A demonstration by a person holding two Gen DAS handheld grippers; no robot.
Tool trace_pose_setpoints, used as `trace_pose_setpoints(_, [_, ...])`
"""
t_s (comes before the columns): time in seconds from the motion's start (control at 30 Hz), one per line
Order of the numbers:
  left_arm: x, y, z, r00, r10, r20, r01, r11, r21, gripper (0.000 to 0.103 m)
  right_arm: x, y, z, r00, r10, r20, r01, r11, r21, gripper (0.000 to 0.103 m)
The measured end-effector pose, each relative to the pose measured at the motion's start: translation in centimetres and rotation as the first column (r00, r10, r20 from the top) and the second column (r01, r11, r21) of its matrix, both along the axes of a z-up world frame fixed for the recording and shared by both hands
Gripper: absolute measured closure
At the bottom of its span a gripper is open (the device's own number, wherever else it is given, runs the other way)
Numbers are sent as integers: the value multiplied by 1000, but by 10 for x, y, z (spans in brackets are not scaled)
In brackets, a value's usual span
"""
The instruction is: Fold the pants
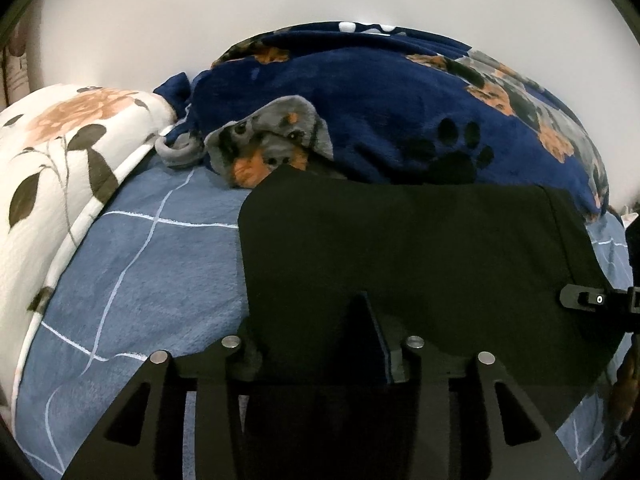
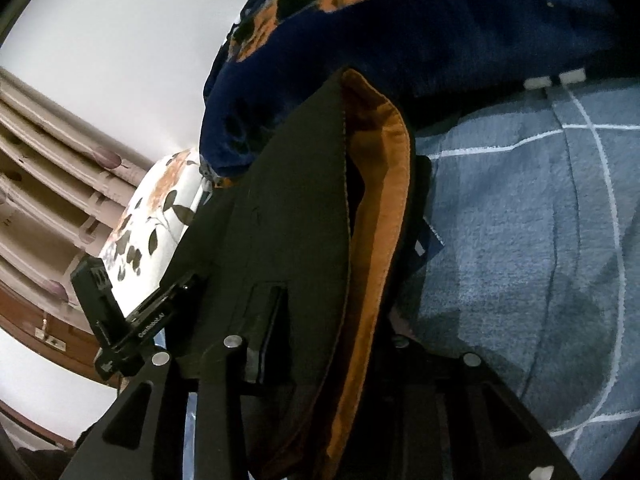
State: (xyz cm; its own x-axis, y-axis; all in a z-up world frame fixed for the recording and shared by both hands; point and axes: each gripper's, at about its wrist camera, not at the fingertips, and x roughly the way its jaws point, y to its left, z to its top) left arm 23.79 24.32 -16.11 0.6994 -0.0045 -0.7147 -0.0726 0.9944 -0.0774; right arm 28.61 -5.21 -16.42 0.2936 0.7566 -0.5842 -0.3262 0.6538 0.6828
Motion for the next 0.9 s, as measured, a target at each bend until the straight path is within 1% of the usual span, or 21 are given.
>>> trace_pose_setpoints(0.23, [0, 1, -1, 1000, 15, 1, -15, 1000, 2, 55, -10, 7, 6, 997, -22, 72, 27, 997, -66, 71])
trace_pose_setpoints(0.43, [-1, 0, -1, 1000, 26, 2, -26, 999, 20, 51, -19, 16, 12, 989, -26, 146, 48, 988, -149, 64])
trace_pose_setpoints(0.47, [-1, 0, -1, 1000, 26, 2, -26, 999, 19, 51, -20, 17, 13, 988, -22, 152, 46, 987, -157, 62])
trace_pose_setpoints(0.63, [-1, 0, -2, 1000, 29, 2, -29, 999, 24, 50, -22, 19, 13, 985, -19, 171, 50, 983, -178, 61])
trace_pose_setpoints(0.8, [0, 1, -2, 1000, 30, 2, -30, 999, 24, 49, -28, 27, 16, 979, -2, 206, 50, 973, -227, 54])
trace_pose_setpoints(0.9, [-1, 2, -2, 1000, 30, 2, -30, 999, 24, 49, -28, 28, 16, 978, 2, 208, 46, 972, -230, 53])
